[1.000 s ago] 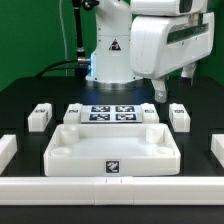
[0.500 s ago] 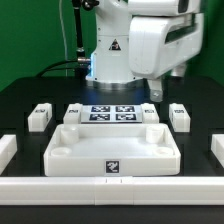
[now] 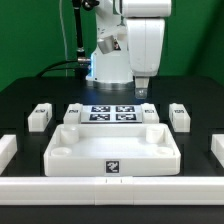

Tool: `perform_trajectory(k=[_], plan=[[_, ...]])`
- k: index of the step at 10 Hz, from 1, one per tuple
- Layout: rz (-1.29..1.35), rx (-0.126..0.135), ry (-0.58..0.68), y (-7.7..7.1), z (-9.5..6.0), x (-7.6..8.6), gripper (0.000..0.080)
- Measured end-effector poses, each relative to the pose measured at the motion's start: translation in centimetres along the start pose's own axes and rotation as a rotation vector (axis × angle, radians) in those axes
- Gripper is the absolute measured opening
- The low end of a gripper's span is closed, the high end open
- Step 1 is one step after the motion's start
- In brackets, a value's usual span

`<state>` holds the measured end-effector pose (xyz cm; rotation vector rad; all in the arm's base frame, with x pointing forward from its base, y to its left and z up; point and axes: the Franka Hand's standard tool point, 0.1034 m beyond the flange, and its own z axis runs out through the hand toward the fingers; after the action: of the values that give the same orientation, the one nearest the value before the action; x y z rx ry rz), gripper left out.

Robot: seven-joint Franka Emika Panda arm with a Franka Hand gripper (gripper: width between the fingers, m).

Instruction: Assemble desk

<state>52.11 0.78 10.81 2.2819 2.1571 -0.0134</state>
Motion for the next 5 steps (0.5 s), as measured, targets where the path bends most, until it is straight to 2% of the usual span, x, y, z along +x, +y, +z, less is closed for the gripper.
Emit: perform_trajectory(k=[2,3,4,5], plan=[[0.003,0.004,-0.001,-0.1,0.2,-0.2,0.0650],[-0.023,-0.006,0.002,-0.8,1.1,-1.1,0.0650],[-0.024,0.009,0.004,-2.3,2.9,-2.7,0.0650],[-0.008,0.024,0.010,-3.1,4.7,-3.6,0.0650]])
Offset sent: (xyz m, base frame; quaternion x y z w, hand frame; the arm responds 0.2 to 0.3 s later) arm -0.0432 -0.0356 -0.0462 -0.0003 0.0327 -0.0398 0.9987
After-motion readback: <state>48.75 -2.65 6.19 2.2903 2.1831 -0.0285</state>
